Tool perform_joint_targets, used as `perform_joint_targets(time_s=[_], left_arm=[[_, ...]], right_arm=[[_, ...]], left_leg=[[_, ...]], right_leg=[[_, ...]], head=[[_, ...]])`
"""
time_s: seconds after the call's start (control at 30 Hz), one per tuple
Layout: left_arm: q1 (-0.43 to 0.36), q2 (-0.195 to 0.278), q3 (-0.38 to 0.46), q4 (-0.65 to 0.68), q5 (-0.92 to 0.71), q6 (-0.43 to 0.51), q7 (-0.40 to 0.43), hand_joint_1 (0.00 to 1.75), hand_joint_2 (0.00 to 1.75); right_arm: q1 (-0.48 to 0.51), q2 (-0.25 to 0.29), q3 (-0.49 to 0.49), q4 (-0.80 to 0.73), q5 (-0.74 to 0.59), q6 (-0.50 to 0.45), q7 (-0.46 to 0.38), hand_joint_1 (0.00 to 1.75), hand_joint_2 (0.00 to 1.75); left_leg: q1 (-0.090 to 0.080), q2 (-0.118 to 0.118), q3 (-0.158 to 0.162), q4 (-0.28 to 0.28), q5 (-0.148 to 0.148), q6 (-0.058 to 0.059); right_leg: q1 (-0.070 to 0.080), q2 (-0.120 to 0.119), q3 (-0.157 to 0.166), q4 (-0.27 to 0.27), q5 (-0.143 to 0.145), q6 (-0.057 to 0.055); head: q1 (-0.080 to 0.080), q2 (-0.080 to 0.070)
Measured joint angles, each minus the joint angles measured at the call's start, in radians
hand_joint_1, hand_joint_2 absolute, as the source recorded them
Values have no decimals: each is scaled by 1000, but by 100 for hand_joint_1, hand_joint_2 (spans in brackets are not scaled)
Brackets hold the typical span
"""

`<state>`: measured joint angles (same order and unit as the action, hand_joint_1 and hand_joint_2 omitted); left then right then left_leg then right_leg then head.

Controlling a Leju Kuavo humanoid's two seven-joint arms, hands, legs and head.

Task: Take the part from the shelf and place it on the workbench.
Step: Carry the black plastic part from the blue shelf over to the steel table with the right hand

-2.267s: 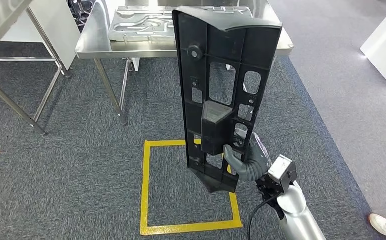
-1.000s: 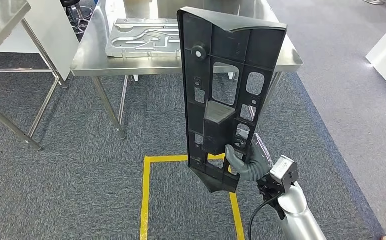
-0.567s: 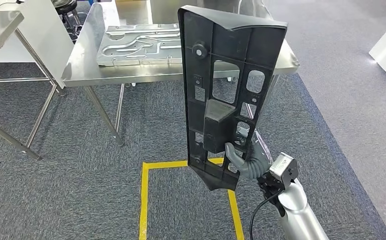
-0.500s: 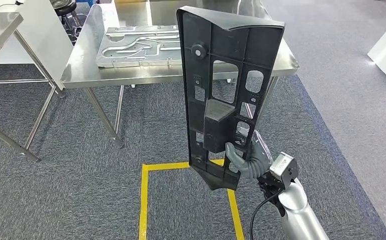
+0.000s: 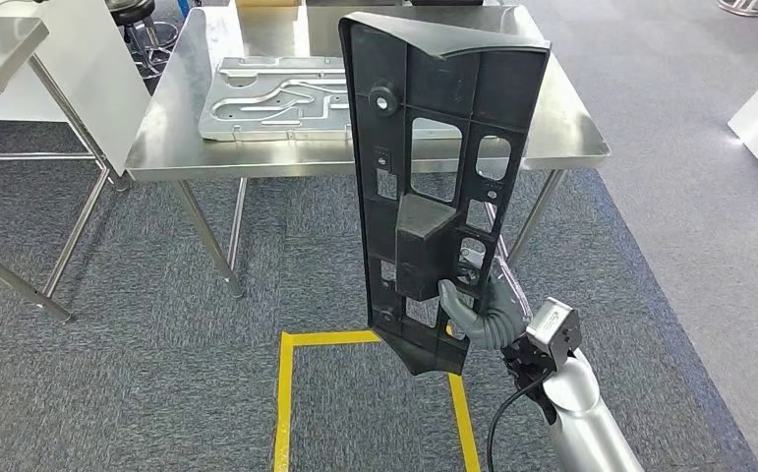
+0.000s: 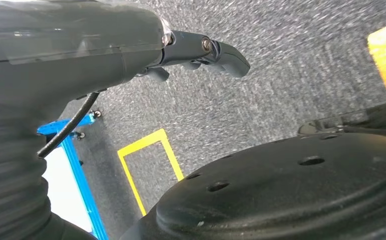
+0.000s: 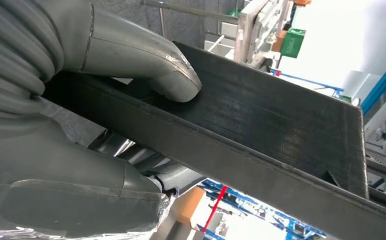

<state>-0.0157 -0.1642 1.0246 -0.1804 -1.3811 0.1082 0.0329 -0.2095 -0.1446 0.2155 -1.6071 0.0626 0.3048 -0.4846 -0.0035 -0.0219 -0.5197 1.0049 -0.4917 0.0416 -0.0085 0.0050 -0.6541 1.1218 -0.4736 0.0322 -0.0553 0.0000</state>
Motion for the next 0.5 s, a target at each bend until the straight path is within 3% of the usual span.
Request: perform_joint_targets(time_s=[0.07, 0.17, 0.23, 0.27, 0.37, 0.4, 0.43, 0.5], left_arm=[[1, 0, 0, 0, 0, 0, 2, 0, 175], [1, 0, 0, 0, -1, -1, 3, 0, 175], [1, 0, 0, 0, -1, -1, 3, 0, 175], [0, 1, 0, 0, -1, -1, 3, 0, 175], [-5, 1, 0, 0, -1, -1, 1, 0, 175], [-7, 1, 0, 0, -1, -1, 1, 0, 175], [-8, 1, 0, 0, -1, -1, 1, 0, 175], [-7, 2, 0, 0, -2, -1, 1, 0, 175]], right_arm=[[-1, 0, 0, 1, 0, 0, 0, 175, 175], [-1, 0, 0, 2, 0, 0, 0, 175, 175], [-2, 2, 0, 2, 0, 0, 0, 175, 175], [-2, 3, 0, 2, 0, -1, -1, 175, 175], [1, 5, 0, 3, 0, -1, -1, 175, 175], [2, 5, 0, 3, 0, -1, -1, 175, 175], [3, 5, 0, 3, 0, -1, -1, 175, 175], [4, 5, 0, 2, 0, -1, -1, 175, 175]], left_leg=[[-1, -1, 14, -2, -14, -9], [-3, -1, 24, 8, -19, -28], [-2, 0, 12, 54, -31, -40], [-2, 1, -11, 100, -49, -45], [1, 2, -128, 273, -120, -53], [1, 2, -153, 292, -124, -54], [0, 2, -160, 274, -103, -53], [0, 4, -130, 150, -9, -48]], right_leg=[[7, -1, 29, -92, 37, -11], [8, 0, 41, -114, 37, -29], [3, 0, 61, -118, 35, -40], [2, 0, 71, -120, 31, -44], [3, 0, 88, -119, 13, -49], [3, 1, 95, -119, 6, -49], [3, 1, 105, -119, -1, -49], [3, 2, 128, -119, -18, -45]], head=[[0, 0], [0, 0], [0, 0], [0, 0], [0, 0], [0, 0], [0, 0], [0, 0]])
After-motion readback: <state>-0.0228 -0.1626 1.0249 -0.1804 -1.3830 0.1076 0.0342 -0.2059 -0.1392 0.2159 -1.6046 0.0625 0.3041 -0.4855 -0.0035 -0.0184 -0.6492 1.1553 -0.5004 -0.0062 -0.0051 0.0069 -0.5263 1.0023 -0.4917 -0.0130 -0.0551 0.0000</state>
